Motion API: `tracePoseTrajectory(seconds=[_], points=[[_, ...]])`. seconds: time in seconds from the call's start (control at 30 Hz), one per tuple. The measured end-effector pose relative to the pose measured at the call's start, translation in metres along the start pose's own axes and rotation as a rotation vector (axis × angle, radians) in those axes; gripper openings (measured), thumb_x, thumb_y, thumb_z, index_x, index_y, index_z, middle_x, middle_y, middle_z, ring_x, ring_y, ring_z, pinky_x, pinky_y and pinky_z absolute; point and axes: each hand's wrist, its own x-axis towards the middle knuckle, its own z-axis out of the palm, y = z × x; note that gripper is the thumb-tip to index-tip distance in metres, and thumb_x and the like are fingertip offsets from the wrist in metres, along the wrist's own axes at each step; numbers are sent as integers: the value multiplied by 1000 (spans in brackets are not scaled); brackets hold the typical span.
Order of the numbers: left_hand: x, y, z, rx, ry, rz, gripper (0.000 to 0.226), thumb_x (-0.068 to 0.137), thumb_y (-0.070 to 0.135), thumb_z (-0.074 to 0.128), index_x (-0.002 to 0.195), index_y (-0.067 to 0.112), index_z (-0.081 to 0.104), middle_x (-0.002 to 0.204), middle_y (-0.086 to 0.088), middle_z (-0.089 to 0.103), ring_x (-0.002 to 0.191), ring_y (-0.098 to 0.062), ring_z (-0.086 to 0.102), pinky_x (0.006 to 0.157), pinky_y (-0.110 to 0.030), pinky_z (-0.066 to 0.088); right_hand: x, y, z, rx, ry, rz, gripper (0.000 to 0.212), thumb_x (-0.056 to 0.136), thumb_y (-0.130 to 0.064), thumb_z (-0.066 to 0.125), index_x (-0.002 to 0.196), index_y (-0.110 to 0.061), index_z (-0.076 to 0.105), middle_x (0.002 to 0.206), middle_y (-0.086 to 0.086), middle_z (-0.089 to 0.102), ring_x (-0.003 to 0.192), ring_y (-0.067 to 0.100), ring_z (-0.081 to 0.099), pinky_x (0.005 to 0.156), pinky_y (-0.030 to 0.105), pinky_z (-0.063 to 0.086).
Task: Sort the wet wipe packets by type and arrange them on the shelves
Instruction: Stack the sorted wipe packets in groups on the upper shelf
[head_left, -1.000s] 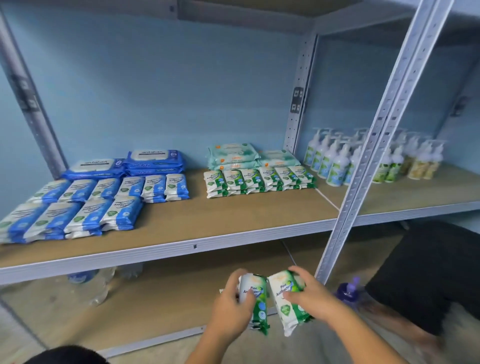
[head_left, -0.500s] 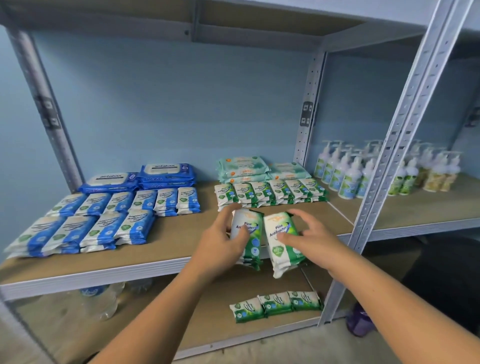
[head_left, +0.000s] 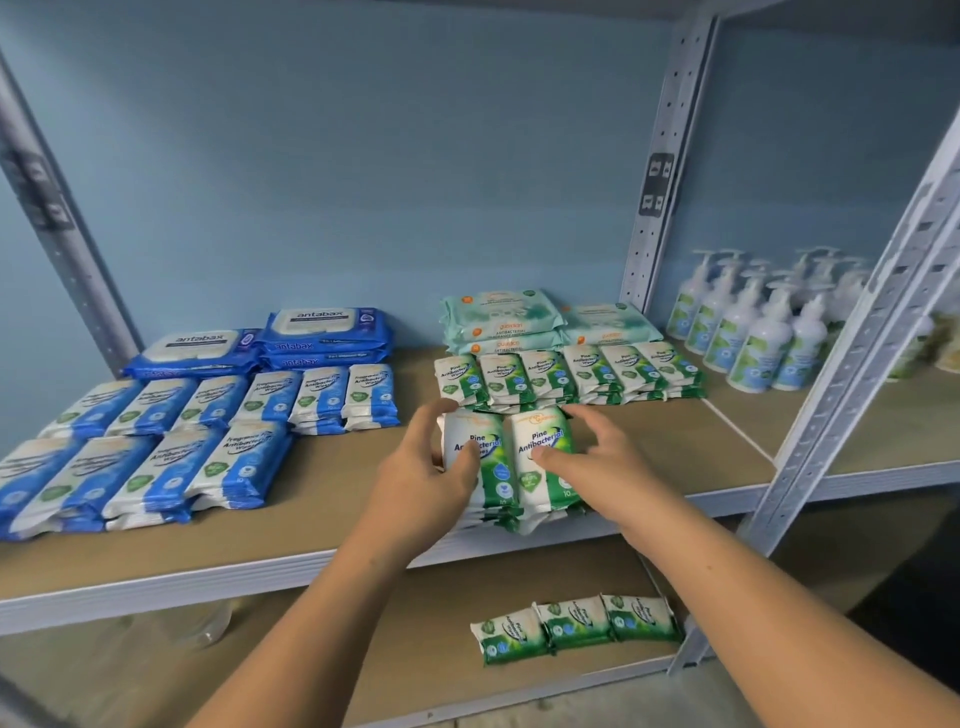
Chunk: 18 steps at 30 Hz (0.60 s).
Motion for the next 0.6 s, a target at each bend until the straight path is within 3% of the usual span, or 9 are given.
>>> tracePoseTrajectory(seconds=[0.17,0.27,0.37,0.43,0.53,0.6], points=[[12,-14,9,57,57,-66,41,94,39,59,132,46,45,52,9,54,52,-2,53,56,-24,43,9,0,3,-18,61,16,68,86,-33,77,143,-42,43,133,-7,55,90,11,62,64,25,48],[16,-23,18,122,79,-68,39,92,44,54,129,50,42,59,8,62,75,-11,64,79,-36,53,12,2,4,-18,83,38,66,88,-31,76,145,-38,43,132,-7,54,85,9,59,62,24,44],[20,-28,21,260,74,-90,43,91,51,42,133,55,36,80,8,67,107,-26,59,101,-47,38,11,2,4,-30,97,52,65,87,-33,75,144,-39,44,134,-6,56,92,13,62,70,30,49],[18,-26,20,342,72,-98,47,94,51,38,141,55,35,99,5,67,123,-27,44,96,-44,27,10,2,5,-23,103,61,63,87,-34,75,142,-41,45,132,-6,57,92,12,63,76,33,53],[16,-23,16,434,92,-88,46,97,49,42,143,53,42,126,9,57,124,-25,35,90,-38,22,9,3,7,-10,103,61,63,87,-33,75,141,-42,45,132,-6,57,93,13,65,80,35,56],[16,-26,11,452,117,-52,43,97,47,48,140,49,50,135,6,52,125,-27,38,94,-37,28,8,3,8,-2,97,58,66,87,-33,75,143,-43,43,137,-5,57,98,16,65,78,34,55]])
